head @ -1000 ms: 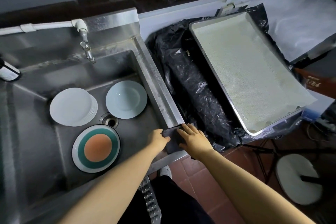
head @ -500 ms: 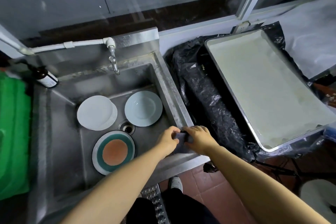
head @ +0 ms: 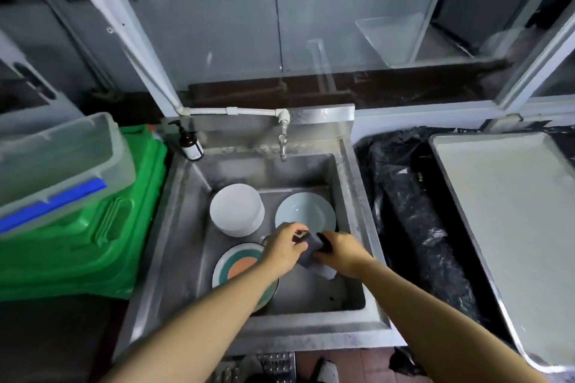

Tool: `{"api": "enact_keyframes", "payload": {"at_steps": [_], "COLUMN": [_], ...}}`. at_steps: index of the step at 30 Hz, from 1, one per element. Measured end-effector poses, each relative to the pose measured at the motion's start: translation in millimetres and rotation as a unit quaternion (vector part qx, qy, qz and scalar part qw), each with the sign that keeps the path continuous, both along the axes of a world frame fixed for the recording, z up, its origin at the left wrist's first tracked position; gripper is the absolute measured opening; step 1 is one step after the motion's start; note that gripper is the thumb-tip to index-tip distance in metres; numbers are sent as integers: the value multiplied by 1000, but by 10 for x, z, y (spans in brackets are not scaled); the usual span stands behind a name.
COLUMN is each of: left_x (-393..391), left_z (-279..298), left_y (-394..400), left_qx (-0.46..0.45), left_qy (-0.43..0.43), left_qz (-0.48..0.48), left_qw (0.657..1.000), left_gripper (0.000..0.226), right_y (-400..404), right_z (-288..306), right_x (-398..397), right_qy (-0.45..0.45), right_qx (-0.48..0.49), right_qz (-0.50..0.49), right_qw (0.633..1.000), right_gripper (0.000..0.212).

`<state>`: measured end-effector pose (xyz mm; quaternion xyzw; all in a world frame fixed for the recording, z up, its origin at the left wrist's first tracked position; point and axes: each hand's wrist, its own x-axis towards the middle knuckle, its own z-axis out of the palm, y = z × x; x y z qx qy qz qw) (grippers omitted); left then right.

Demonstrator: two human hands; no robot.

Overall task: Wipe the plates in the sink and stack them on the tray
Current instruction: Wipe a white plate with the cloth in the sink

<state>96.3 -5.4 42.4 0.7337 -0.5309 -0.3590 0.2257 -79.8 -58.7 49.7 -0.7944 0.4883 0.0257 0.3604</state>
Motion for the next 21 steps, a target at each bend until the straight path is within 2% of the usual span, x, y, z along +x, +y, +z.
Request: {"api": "enact_keyframes", "payload": {"at_steps": [9, 13, 21], "left_x": [777, 1128, 1918], "left_z": [104, 37, -268], "left_y": [298, 359, 74], "left_qx": [-15, -3, 23], "left_qy": [-41, -69, -182], "left_qz": [54, 84, 39], "left_qw": [998, 994, 982], "left_gripper": [31, 38, 33], "right_y": [-48, -79, -173], "right_z": [32, -40, -250], "right_x": [548, 787, 1321], "right_qy": [-18, -2, 50], "right_qx": [-26, -28, -56], "right_qz": [-36, -41, -71], "right_qw": [999, 999, 995], "right_gripper": [36, 41, 37]}}
